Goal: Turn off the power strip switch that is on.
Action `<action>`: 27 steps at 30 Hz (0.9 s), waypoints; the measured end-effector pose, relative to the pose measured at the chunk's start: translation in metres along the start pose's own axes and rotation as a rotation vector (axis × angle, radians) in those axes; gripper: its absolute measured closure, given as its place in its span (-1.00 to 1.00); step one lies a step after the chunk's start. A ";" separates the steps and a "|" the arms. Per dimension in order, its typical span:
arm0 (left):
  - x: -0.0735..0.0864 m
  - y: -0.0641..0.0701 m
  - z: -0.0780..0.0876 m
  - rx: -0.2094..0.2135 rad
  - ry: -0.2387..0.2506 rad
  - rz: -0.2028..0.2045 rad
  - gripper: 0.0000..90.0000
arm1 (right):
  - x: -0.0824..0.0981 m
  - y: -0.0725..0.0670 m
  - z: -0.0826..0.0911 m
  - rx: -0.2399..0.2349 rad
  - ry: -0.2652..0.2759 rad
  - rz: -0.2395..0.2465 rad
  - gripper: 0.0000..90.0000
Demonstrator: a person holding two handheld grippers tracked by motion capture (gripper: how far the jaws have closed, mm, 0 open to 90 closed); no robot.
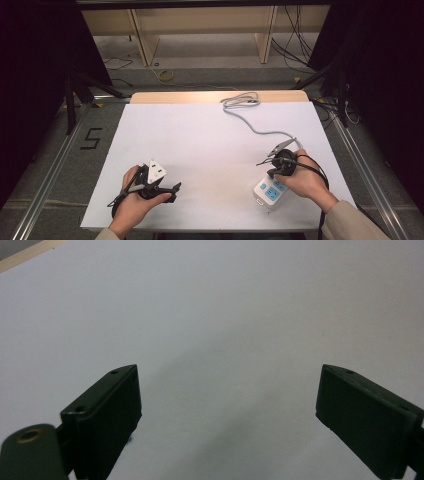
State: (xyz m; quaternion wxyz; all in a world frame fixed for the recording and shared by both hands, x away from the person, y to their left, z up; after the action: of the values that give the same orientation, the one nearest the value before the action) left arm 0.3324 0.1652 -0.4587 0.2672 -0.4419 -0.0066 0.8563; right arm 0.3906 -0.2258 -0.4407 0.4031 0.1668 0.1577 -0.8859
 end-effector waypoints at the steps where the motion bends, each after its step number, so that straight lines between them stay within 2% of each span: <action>1: 0.000 0.000 0.000 0.001 0.000 -0.001 -0.76 | 0.000 0.000 0.000 -0.001 0.000 0.000 1.00; 27: 0.000 0.000 0.000 0.000 -0.001 0.000 -0.76 | 0.002 0.001 0.005 0.007 0.040 0.014 1.00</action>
State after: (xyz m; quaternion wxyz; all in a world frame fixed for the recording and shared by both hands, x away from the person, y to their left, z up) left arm 0.3324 0.1651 -0.4591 0.2673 -0.4416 -0.0069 0.8564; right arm 0.3894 -0.2301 -0.4378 0.4054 0.1869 0.1613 -0.8802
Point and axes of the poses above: each handheld gripper's, and its own axes: z roughly backward along the jaws, x roughly out of its underside, y roughly to its right, the point moved 1 cm from there along -z, roughly forward along the jaws, and after that the axes turned 10 degrees about -x, right-handed, at the moved point
